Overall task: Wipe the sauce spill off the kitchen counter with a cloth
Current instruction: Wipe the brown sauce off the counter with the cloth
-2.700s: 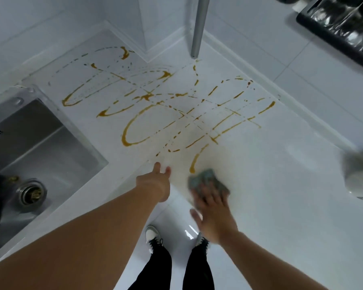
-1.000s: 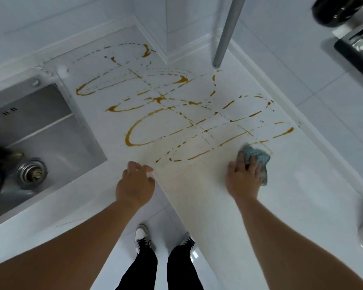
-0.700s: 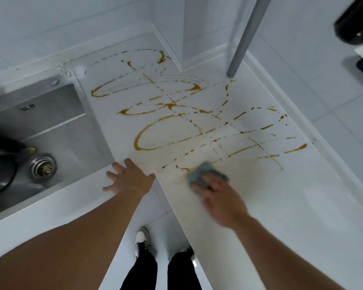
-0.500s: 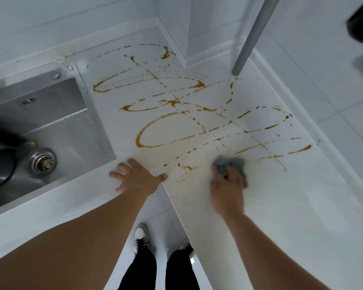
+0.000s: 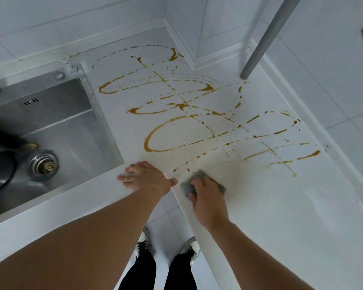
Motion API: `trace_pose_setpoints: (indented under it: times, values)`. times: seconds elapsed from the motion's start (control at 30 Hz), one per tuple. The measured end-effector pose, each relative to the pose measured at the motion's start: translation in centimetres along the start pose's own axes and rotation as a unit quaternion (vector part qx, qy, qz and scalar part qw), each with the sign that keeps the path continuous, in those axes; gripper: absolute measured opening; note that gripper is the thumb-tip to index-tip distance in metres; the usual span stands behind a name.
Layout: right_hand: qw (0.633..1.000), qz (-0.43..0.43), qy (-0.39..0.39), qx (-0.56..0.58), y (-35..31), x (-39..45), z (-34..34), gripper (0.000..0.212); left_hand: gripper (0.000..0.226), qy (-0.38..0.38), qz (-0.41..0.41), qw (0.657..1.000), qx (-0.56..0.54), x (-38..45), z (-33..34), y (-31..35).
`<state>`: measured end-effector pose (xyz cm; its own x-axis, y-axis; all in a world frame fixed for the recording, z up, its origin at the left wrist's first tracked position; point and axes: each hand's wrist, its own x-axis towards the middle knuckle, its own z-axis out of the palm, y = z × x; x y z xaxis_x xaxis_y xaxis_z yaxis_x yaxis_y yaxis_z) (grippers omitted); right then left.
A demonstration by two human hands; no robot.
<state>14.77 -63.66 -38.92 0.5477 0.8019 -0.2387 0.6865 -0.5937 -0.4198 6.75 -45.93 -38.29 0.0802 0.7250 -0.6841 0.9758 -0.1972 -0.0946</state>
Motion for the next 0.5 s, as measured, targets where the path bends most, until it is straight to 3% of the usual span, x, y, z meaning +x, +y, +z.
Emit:
trace_pose_setpoints:
  times: [0.07, 0.1, 0.2, 0.27, 0.33, 0.4, 0.5]
  values:
    - [0.996, -0.069, -0.055, 0.013, 0.8, -0.1, -0.1, 0.017, 0.151, -0.007, 0.015, 1.000, 0.005, 0.3, 0.0, -0.4]
    - [0.997, -0.045, -0.057, 0.030, 2.0, 0.7, -0.9, 0.016, 0.152, -0.010, 0.025, 1.000, 0.010, 0.3, 0.2, -0.7]
    - [0.981, 0.165, 0.040, 0.091, 4.6, 5.6, -3.5, 0.012, 0.146, -0.009, 0.039, 0.999, 0.011, 0.5, 0.1, -1.2]
    - [0.965, 0.232, 0.081, 0.087, 3.7, 8.2, -3.3, 0.013, 0.142, -0.013, 0.037, 0.999, 0.005, 0.4, -0.2, -1.1]
    - [0.980, 0.165, 0.054, 0.100, 0.3, 8.9, -1.8, 0.016, 0.141, -0.014, 0.044, 0.999, 0.015, 0.3, -0.4, -0.8]
    - [0.996, 0.045, -0.022, 0.076, -2.4, 7.2, -0.2, 0.019, 0.141, -0.023, 0.050, 0.998, 0.022, 0.1, -0.6, -1.1]
    - [0.996, -0.043, -0.061, 0.046, -0.8, 3.4, -0.4, 0.019, 0.130, -0.024, 0.078, 0.996, 0.047, -0.1, -1.0, -1.8]
